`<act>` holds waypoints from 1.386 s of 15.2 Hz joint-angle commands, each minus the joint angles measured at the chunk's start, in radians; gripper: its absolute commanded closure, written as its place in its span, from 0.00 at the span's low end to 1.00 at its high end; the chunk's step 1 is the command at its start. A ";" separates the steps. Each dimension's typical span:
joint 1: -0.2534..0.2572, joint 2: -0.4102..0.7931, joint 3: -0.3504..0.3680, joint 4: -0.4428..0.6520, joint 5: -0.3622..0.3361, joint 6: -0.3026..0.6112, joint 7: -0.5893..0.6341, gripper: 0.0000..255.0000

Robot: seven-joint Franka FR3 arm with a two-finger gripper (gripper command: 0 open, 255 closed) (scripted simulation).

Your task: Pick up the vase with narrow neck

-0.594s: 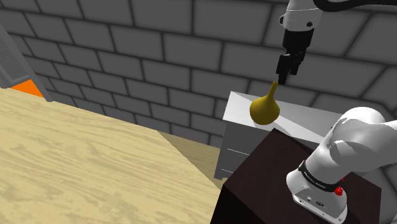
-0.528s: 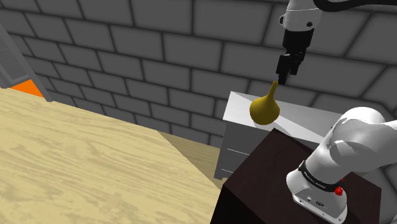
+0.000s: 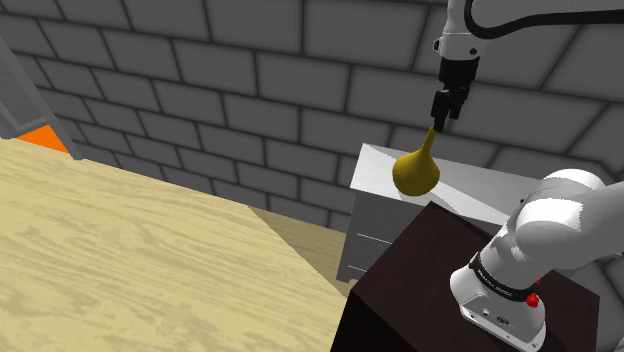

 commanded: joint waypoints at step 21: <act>-0.065 0.657 -0.381 0.252 0.007 0.403 -0.473 0.00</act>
